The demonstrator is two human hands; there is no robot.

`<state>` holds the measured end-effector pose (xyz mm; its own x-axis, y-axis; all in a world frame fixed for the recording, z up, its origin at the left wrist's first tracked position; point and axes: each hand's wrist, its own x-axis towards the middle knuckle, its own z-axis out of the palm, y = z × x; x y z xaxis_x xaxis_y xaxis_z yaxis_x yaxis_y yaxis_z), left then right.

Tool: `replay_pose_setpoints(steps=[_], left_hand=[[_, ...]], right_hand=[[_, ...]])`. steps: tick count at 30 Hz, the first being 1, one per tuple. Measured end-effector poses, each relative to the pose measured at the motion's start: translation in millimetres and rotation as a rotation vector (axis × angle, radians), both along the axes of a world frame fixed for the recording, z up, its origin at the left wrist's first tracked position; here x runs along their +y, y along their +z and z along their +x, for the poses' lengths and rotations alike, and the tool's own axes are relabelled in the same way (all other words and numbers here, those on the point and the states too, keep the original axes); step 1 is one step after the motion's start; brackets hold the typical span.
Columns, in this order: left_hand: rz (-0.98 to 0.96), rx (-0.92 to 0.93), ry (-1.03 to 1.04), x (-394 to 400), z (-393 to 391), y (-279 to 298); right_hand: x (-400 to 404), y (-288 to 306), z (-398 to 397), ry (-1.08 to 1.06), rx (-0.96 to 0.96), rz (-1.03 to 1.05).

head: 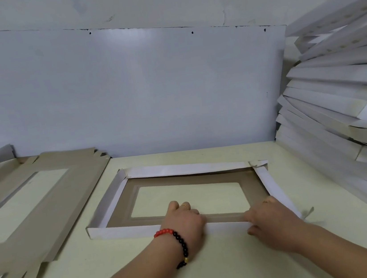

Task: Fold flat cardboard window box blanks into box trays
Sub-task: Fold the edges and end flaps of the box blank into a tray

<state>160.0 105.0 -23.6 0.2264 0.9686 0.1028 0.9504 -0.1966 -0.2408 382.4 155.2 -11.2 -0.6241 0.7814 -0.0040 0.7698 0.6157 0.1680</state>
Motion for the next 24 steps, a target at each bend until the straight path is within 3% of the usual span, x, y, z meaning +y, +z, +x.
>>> replay_pose_setpoints(steps=[10, 14, 18, 22, 24], left_hand=[[-0.032, 0.041, 0.092, 15, -25, 14], [-0.066, -0.137, 0.059, 4, 23, 6], [-0.053, -0.339, 0.007, -17, 63, -15], [-0.08, -0.339, -0.095, -20, 39, -11], [-0.115, -0.328, -0.156, -21, 25, -6]], right_hand=[[-25, 0, 2, -0.1, -0.078, 0.04], [-42, -1, -17, -0.096, -0.061, 0.054], [-54, 1, -29, -0.053, 0.071, 0.029], [-52, 19, -12, -0.042, 0.453, -0.381], [-42, 26, 4, -0.043, 0.466, -0.334]])
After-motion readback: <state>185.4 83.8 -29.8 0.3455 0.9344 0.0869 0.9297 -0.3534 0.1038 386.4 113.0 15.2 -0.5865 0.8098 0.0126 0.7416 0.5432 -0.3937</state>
